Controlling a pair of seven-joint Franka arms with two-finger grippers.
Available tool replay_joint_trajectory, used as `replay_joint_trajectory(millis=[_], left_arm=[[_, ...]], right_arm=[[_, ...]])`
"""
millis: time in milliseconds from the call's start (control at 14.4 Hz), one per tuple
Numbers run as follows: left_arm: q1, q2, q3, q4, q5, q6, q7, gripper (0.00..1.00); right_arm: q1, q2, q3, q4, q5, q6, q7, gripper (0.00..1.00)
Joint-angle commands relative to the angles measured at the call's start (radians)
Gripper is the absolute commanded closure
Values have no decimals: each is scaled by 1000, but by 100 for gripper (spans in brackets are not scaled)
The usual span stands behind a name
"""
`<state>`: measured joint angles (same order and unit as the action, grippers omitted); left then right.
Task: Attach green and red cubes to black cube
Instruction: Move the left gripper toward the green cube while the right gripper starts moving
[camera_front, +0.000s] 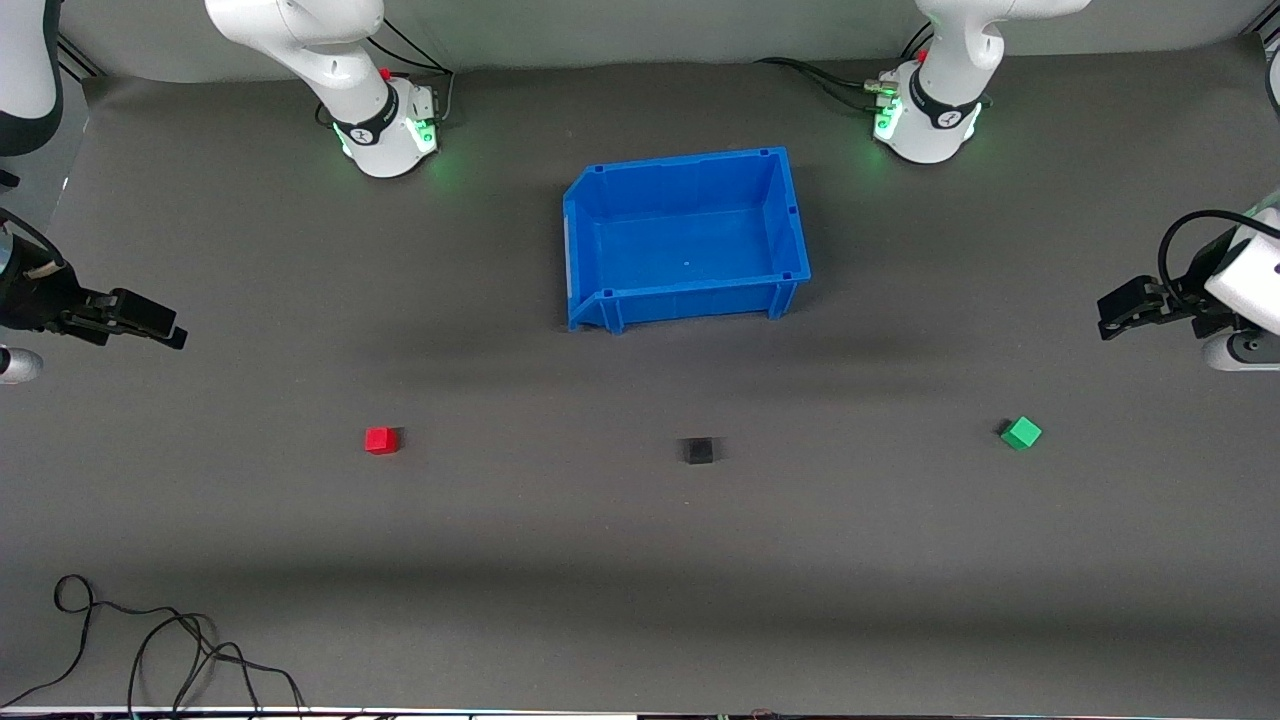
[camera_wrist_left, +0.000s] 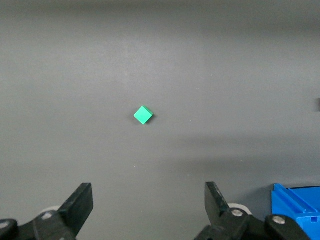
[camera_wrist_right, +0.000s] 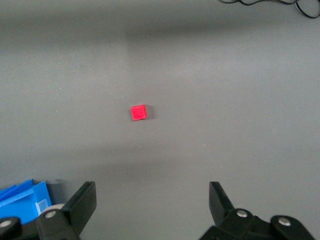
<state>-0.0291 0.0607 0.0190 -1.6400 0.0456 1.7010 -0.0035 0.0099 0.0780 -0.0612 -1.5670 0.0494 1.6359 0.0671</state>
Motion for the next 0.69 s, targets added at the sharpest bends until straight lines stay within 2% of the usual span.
replay_joint_trajectory(millis=[0, 208, 486, 625], left_arm=[[9, 54, 4, 12, -7, -7, -13, 0], [49, 111, 4, -23, -7, 14, -12, 0], [57, 249, 6, -47, -6, 143, 8, 0], [58, 316, 6, -55, 0, 224, 20, 0]], right_arm=[[-11, 17, 0, 30, 50, 8, 174, 0], [-11, 57, 0, 90, 58, 2, 597, 0], [-33, 85, -3, 88, 158, 2, 1140, 0], [-56, 106, -5, 81, 220, 2, 1319, 0]])
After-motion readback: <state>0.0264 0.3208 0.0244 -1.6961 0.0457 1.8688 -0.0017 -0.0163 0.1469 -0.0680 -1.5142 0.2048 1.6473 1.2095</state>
